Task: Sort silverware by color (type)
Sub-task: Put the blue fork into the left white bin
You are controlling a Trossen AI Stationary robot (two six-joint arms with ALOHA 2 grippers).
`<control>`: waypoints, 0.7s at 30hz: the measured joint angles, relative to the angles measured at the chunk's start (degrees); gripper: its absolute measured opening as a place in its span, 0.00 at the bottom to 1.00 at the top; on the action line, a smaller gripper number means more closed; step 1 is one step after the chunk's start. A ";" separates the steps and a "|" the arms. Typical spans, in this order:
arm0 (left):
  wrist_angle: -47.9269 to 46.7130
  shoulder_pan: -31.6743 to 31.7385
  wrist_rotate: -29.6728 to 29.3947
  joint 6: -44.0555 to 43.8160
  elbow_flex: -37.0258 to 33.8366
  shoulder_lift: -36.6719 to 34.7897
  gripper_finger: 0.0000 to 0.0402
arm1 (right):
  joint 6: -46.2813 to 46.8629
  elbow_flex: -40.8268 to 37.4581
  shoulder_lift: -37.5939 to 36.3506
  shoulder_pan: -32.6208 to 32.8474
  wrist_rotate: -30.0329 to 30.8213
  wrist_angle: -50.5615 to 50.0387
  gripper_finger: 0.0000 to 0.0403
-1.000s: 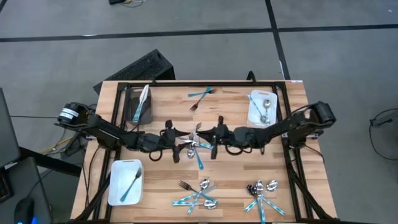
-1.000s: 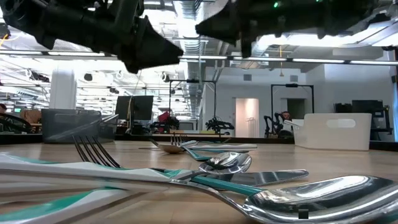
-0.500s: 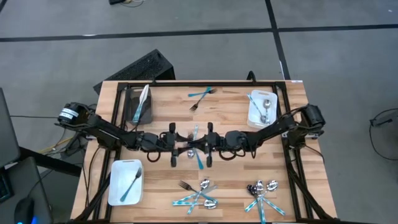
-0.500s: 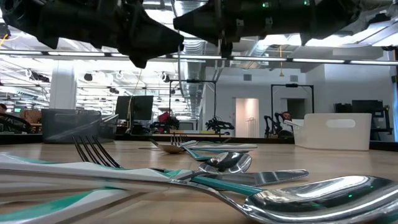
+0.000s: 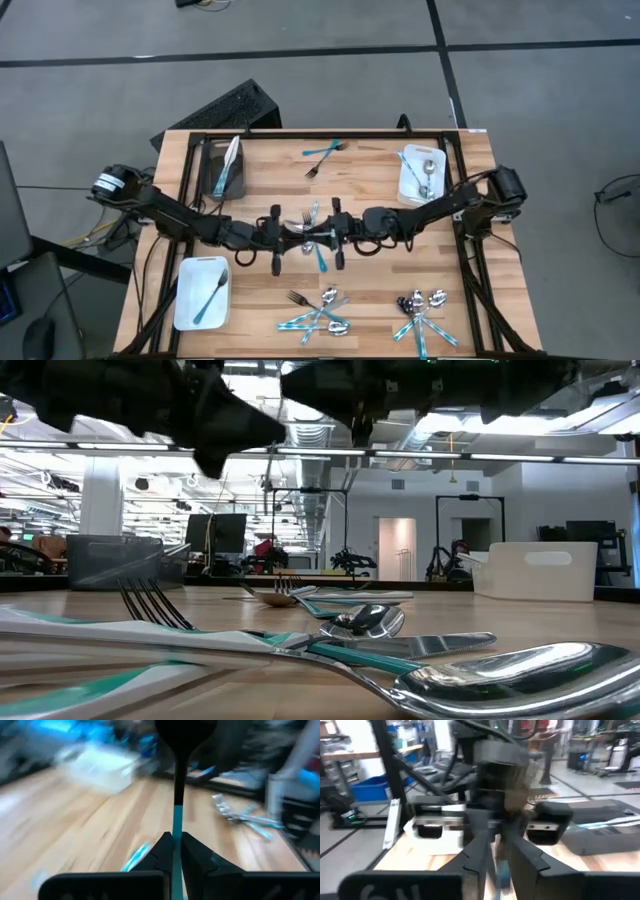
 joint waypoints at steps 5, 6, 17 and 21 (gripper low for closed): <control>-16.89 -5.96 -7.11 -15.01 -0.11 -7.60 0.01 | 0.05 -1.02 -5.14 0.55 0.18 -10.87 0.33; -21.47 -7.53 -8.10 -17.89 -0.11 -10.06 0.01 | 0.03 -1.71 -5.97 0.70 1.14 -11.79 0.35; -53.22 -26.66 -16.15 -43.67 -0.09 -31.03 0.00 | 2.26 -5.48 -8.75 3.17 8.55 -14.59 0.44; -55.37 -31.58 -10.95 -49.02 -0.07 -34.19 0.02 | 5.74 -6.43 -7.89 3.02 9.58 -15.14 0.44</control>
